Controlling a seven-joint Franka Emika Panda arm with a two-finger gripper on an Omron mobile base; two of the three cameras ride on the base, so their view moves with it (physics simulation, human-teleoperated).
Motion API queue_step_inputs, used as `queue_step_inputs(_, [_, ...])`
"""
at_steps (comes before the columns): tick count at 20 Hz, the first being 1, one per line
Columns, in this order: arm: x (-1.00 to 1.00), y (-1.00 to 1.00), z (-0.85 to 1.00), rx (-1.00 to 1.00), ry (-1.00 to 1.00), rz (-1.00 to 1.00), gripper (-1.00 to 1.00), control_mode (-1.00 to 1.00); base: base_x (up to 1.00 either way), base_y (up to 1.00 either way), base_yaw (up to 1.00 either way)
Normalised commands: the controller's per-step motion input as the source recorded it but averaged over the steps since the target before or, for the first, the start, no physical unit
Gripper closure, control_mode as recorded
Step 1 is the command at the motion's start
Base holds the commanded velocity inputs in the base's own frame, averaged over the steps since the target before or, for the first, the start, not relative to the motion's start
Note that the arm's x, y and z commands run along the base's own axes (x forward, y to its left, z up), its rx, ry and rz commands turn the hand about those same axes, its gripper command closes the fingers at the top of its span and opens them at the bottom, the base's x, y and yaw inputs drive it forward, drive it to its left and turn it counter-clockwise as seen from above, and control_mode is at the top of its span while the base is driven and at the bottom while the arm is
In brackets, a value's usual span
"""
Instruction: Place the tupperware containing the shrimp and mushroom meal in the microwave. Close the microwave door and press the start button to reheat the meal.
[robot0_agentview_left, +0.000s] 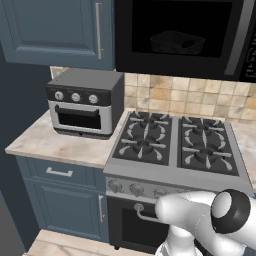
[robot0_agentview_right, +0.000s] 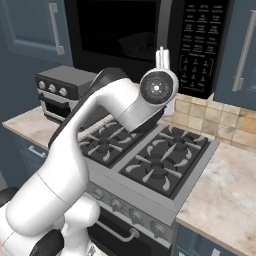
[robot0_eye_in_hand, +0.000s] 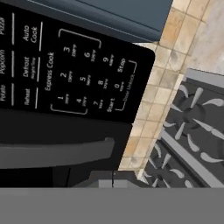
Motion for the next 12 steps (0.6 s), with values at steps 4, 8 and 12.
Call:
queue_step_inputs(4, [0.21, -0.04, -0.14, 0.00, -0.02, 0.00, 1.00, -1.00, 0.00, 0.00, 0.00])
queue_step_inputs(8, [0.21, -0.06, -0.17, 0.00, -0.01, 0.00, 1.00, -1.00, 0.00, 0.00, 0.00])
queue_step_inputs(12, [0.18, -0.12, -0.13, 0.00, -0.02, 0.00, 1.00, -1.00, 0.00, 0.00, 0.00])
